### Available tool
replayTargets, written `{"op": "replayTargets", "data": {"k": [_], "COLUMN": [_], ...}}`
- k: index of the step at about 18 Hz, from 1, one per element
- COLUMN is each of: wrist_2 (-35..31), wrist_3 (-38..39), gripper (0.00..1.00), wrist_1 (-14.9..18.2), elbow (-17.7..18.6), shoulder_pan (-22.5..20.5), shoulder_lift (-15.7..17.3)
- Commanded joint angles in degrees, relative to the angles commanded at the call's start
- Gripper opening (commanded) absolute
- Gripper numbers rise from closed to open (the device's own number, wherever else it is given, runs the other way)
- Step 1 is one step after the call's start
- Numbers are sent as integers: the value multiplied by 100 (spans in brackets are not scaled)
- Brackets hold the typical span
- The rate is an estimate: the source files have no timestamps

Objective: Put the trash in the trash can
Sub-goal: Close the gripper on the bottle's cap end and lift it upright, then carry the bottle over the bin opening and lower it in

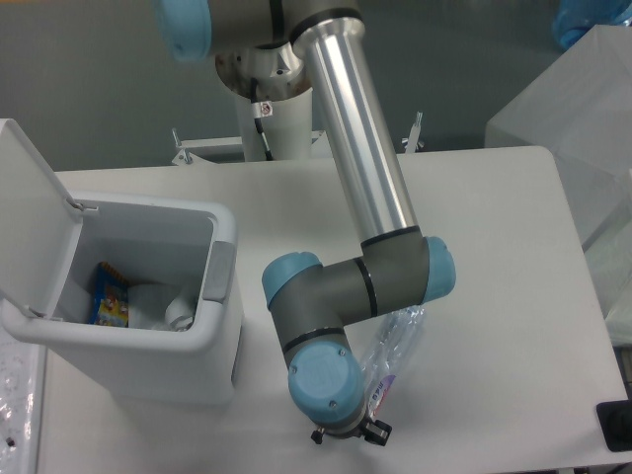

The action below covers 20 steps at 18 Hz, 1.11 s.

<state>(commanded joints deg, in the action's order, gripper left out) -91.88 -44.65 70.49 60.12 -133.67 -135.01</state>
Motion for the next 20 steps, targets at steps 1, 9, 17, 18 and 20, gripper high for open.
{"op": "replayTargets", "data": {"k": [1, 9, 17, 18, 20], "wrist_2": [351, 2303, 4439, 4616, 5125], "wrist_3": [0, 52, 395, 387, 430], "gripper": [13, 13, 14, 14, 14], "wrist_1": [0, -18, -570, -623, -782], "elbow": [0, -149, -782, -782, -782], "shoulder_pan": [-114, -695, -1020, -1055, -1073], "shoulder_lift": [140, 792, 1073, 1143, 1354]}}
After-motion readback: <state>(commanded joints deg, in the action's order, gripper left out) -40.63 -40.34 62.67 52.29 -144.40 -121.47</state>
